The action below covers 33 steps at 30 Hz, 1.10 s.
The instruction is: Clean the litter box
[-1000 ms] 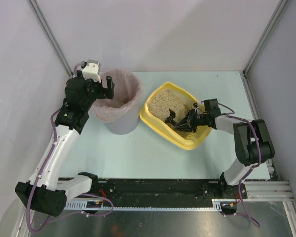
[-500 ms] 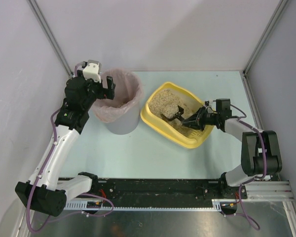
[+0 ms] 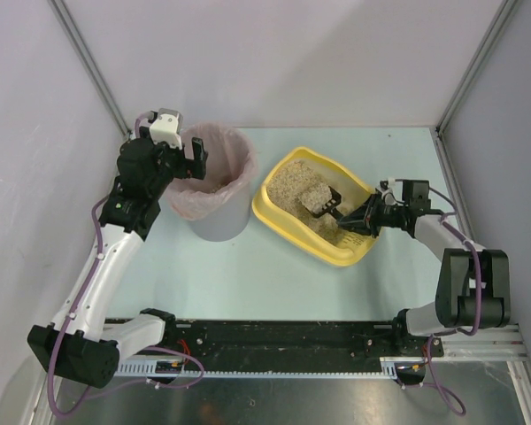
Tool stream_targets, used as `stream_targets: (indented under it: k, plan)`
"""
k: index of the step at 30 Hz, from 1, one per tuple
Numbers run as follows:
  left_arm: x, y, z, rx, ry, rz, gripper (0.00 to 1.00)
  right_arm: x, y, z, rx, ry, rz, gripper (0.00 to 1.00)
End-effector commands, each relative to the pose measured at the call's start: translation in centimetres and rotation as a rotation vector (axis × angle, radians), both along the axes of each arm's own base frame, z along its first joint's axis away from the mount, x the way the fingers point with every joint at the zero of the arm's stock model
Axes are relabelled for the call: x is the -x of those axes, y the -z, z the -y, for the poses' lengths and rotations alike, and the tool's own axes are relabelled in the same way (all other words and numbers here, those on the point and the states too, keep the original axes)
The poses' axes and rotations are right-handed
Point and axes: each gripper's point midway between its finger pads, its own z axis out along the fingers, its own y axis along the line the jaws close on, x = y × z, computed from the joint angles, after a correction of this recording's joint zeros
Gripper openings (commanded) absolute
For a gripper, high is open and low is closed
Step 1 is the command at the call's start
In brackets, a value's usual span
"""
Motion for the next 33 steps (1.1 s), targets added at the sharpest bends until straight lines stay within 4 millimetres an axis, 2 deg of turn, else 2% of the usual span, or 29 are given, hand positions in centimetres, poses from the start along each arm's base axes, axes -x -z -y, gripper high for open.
stream_targets:
  k: [1, 5, 12, 19, 26, 30, 33]
  plan:
    - [-0.1, -0.6, 0.7, 0.004, 0.034, 0.029, 1.0, 1.4, -2.6, -0.3, -0.029, -0.091, 0.142, 0.0]
    - [-0.3, -0.4, 0.8, 0.001, 0.034, 0.025, 1.0, 2.0, -3.8, -0.5, -0.06, -0.122, 0.19, 0.0]
    - [-0.3, -0.2, 0.9, 0.001, 0.035, 0.02, 1.0, 2.6, -4.7, -0.7, -0.105, -0.146, 0.201, 0.0]
    - [-0.4, -0.1, 1.0, 0.002, 0.038, 0.017, 1.0, 2.5, -6.5, 0.0, -0.128, -0.125, 0.249, 0.0]
    - [-0.4, -0.1, 1.2, 0.004, 0.042, 0.018, 1.0, 2.8, -6.7, -0.2, -0.137, -0.13, 0.251, 0.0]
    - [-0.4, -0.1, 1.0, 0.001, 0.035, 0.018, 1.0, 2.2, -8.2, 0.8, -0.171, -0.086, 0.297, 0.0]
    - [-0.3, -0.2, 1.0, 0.002, 0.035, 0.021, 1.0, 2.2, -8.3, 0.4, -0.164, -0.09, 0.302, 0.0]
